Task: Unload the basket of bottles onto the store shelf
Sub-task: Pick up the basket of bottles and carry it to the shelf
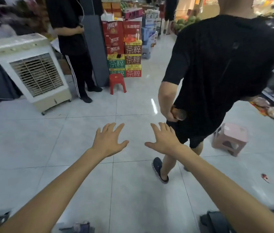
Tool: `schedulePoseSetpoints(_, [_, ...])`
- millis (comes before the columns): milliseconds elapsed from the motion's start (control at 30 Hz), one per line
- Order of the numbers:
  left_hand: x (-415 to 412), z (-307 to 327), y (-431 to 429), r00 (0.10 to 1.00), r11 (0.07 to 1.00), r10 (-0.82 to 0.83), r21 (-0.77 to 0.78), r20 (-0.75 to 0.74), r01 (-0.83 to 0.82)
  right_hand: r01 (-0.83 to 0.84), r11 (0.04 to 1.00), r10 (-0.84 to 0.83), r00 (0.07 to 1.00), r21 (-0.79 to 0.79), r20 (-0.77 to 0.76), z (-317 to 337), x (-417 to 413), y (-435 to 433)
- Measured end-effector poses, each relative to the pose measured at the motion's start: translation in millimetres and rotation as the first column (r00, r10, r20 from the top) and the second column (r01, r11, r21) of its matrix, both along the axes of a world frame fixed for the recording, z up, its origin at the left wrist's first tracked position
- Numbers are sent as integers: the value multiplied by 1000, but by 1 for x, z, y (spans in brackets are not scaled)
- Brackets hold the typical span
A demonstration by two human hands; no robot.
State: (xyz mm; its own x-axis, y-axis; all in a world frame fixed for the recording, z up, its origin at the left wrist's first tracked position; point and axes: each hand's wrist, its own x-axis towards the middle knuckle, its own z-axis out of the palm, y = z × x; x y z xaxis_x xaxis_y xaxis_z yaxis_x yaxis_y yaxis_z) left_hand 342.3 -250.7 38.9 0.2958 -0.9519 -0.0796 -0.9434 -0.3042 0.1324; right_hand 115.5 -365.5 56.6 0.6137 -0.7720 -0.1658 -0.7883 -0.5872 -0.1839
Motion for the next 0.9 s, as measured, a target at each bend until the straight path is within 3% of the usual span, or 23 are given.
schedulePoseSetpoints(333, [141, 1, -124, 997, 996, 82, -31, -7, -82, -98, 995, 94, 991, -36, -92, -2, 148, -150])
schedulePoseSetpoints(633, [281, -1, -262, 1000, 1000, -7, -2, 13, 7, -26, 997, 13, 985, -73, -172, 1, 273, -276])
schedulePoseSetpoints(900, [354, 12, -408, 994, 995, -98, -11, 49, 98, 108, 987, -121, 986, -116, -113, 18, 327, -401])
